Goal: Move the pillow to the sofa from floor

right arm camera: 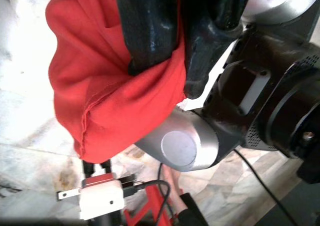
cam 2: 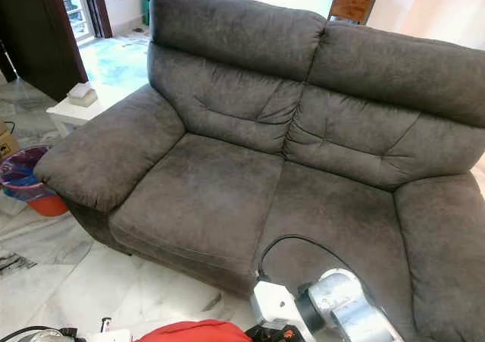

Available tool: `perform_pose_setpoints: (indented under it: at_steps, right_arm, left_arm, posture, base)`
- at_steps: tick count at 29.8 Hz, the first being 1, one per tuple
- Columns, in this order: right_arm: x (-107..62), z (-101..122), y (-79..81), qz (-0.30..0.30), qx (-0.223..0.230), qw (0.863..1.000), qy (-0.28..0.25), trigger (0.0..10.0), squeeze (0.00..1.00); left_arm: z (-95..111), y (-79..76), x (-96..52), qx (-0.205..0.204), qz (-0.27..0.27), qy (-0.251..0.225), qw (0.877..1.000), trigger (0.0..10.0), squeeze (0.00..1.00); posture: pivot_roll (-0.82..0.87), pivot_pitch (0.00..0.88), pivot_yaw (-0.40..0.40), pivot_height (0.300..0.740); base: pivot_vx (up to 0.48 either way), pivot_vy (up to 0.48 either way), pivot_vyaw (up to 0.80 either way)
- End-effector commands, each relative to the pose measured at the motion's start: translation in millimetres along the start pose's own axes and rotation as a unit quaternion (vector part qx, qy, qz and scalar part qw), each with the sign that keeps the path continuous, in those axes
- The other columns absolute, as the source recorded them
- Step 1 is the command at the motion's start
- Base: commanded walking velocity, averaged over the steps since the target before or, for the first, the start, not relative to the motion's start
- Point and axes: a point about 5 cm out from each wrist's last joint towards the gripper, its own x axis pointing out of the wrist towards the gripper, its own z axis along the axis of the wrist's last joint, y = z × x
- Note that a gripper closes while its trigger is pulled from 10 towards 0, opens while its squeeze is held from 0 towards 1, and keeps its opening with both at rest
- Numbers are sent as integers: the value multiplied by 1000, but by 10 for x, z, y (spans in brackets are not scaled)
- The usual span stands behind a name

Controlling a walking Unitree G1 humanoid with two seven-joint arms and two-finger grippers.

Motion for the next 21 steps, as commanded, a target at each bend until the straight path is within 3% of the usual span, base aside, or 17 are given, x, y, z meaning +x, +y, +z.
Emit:
perform_pose_setpoints:
  at_steps: [1, 10, 14, 17, 19, 21]
  right_arm:
    - [-47, 145, -53, -14, -35, 999, -34, 10000, 0]
    - [-25, 127, -59, -19, -34, 999, -33, 10000, 0]
    - [-19, 123, -72, -25, -34, 998, -37, 10000, 0]
    - [0, 78, -128, -58, -27, 997, -41, 10000, 0]
    - [4, 70, -136, -62, -26, 997, -43, 10000, 0]
    - [48, -11, -143, -79, -27, 996, -27, 10000, 0]
  left_arm:
    - [26, -70, 30, -2, -13, -15, 1000, 0, 0]
    - [10, -83, 25, -7, -10, -12, 1000, 0, 0]
    - [28, 3, -2, -22, 18, -22, 999, 0, 0]
    - [129, 219, -23, -72, 97, -66, 990, 0, 0]
    - [147, 254, -28, -80, 109, -74, 988, 0, 0]
    - [294, 450, -66, -113, 158, -128, 972, 0, 0]
  posture:
    - [166, 101, -83, 740]
    - [171, 102, -80, 740]
    - [171, 103, -80, 740]
    - [173, 106, -78, 740]
    - [173, 106, -78, 740]
    - [179, 109, -76, 740]
  base:
    - [0, 0, 0]
    - [0, 0, 0]
    - [0, 0, 0]
    - [0, 0, 0]
    - [0, 0, 0]
    - [0, 0, 0]
